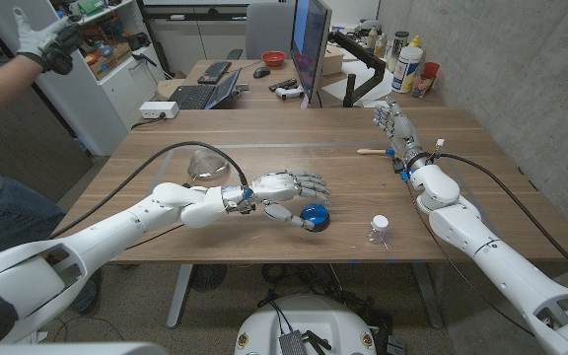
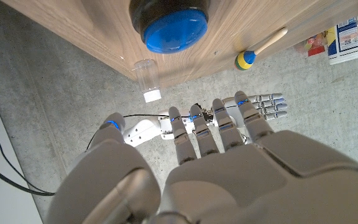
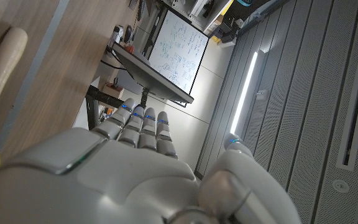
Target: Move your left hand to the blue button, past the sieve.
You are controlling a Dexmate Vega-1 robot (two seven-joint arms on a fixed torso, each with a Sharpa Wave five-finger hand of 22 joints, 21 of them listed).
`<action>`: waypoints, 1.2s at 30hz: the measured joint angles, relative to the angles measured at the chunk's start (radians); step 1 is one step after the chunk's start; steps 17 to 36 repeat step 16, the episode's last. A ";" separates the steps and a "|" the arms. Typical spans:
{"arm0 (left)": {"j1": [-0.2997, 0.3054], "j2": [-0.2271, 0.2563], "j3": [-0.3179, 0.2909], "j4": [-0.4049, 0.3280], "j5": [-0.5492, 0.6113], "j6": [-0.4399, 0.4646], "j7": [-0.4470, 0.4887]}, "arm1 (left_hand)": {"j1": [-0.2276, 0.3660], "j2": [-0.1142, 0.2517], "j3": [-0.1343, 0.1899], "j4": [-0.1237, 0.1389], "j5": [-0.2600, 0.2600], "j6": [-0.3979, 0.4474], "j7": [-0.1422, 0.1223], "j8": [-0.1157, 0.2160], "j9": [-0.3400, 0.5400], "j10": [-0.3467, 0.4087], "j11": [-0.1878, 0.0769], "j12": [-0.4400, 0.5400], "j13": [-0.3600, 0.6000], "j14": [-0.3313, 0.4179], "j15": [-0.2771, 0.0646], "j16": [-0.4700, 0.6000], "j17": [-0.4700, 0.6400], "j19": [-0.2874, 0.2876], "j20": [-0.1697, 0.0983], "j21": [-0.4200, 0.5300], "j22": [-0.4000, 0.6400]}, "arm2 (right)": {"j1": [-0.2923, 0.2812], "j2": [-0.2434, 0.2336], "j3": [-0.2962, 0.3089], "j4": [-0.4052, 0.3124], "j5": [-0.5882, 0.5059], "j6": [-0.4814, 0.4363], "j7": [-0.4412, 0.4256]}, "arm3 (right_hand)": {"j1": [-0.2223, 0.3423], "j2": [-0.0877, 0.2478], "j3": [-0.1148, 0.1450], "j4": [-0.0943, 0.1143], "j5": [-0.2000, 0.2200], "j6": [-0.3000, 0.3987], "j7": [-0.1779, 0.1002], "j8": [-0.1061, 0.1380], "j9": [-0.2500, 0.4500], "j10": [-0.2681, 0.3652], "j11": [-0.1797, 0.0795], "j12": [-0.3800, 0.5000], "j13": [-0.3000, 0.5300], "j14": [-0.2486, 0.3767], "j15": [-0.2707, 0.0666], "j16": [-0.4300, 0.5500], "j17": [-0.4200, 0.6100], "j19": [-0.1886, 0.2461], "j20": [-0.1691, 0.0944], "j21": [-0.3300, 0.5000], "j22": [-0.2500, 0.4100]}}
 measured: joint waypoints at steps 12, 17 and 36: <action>-0.012 0.004 0.025 -0.011 0.017 0.010 0.008 | 0.000 0.000 0.000 0.000 0.001 0.000 0.000 -0.008 0.000 0.004 0.004 0.000 0.000 0.000 0.000 0.000 0.000 -0.005 -0.005 0.000 0.000 | 0.022 0.019 -0.007 0.045 0.002 0.018 0.018 | 0.001 0.009 -0.003 -0.003 0.004 0.005 -0.005 0.000 0.000 0.000 0.000 -0.008 0.000 0.000 0.000 0.000 0.000 0.000 0.000 -0.004 0.000; -0.017 0.000 0.030 -0.008 0.024 0.010 0.014 | 0.000 0.000 0.000 0.000 0.001 0.000 0.000 -0.008 0.000 0.009 -0.002 0.000 0.000 0.000 0.000 0.000 0.000 -0.005 -0.005 0.000 0.000 | 0.029 0.022 -0.008 0.055 0.003 0.019 0.022 | 0.001 0.009 -0.004 -0.004 0.004 0.005 -0.005 0.000 0.000 0.000 0.000 -0.008 0.000 0.000 0.000 0.000 0.000 0.000 0.000 -0.008 0.000; -0.017 0.000 0.030 -0.008 0.024 0.010 0.014 | 0.000 0.000 0.000 0.000 0.001 0.000 0.000 -0.008 0.000 0.009 -0.002 0.000 0.000 0.000 0.000 0.000 0.000 -0.005 -0.005 0.000 0.000 | 0.029 0.022 -0.008 0.055 0.003 0.019 0.022 | 0.001 0.009 -0.004 -0.004 0.004 0.005 -0.005 0.000 0.000 0.000 0.000 -0.008 0.000 0.000 0.000 0.000 0.000 0.000 0.000 -0.008 0.000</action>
